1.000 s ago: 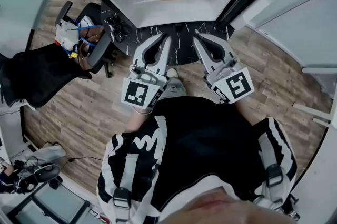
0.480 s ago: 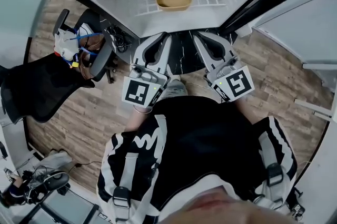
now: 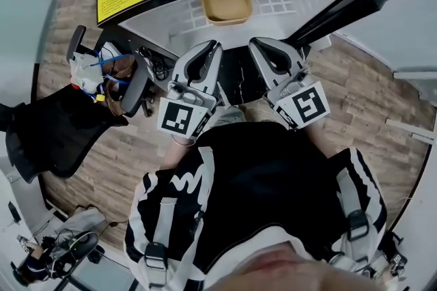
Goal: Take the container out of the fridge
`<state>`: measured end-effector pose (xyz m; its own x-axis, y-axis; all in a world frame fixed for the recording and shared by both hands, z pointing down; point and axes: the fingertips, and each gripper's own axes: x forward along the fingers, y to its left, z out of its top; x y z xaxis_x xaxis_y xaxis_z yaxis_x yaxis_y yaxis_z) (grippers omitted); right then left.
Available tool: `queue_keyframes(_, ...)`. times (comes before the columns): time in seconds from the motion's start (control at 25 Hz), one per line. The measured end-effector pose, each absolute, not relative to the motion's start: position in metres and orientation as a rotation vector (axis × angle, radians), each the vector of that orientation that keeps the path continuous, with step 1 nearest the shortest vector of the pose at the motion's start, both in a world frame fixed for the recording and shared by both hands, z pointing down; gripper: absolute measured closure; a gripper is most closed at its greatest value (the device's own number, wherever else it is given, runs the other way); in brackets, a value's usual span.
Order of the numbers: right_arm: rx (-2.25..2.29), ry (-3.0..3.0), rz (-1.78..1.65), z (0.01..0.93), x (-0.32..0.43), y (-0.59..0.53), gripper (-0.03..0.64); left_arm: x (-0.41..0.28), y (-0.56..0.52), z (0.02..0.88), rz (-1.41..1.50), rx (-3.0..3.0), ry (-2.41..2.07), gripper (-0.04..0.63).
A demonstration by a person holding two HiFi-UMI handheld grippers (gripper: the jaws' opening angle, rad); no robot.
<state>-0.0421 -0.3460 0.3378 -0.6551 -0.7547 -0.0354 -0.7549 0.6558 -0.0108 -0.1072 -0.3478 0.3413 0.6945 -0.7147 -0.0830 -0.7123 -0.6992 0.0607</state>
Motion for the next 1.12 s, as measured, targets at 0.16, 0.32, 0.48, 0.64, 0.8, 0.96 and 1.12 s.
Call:
queue_keyframes(0.16,-1.320,2.802,0.011,0.337,-0.043,-0.352,0.606,-0.109,-0.355,0.343,-0.155,2.881,-1.190,0.578)
queue_keyframes(0.32,-1.346,2.806,-0.009,0.345,-0.042,-0.354,0.606,-0.103,-0.357,0.346,-0.069,2.947,-1.175,0.578)
queue_keyframes(0.48,-1.337,2.819,-0.014,0.346,-0.042,-0.357,0.606,-0.103,-0.359,0.346,-0.066,2.934,-1.190,0.578)
queue_keyframes(0.64,-1.320,2.827,-0.007,0.342,-0.041,-0.363,0.604,-0.104,-0.364,0.345,-0.067,2.912,-1.219,0.578)
queue_keyframes(0.8,-1.278,2.847,0.009,0.339,-0.044,-0.368,0.604,-0.105,-0.370,0.342,-0.077,2.885,-1.259,0.578)
queue_keyframes(0.96,-1.235,2.867,0.025,0.334,-0.048,-0.369,0.604,-0.106,-0.374,0.329,-0.113,2.872,-1.326,0.538)
queue_keyframes(1.12,-1.207,2.905,0.005,0.340,-0.046,-0.371,0.604,-0.105,-0.372,0.336,-0.071,2.846,-1.356,0.511)
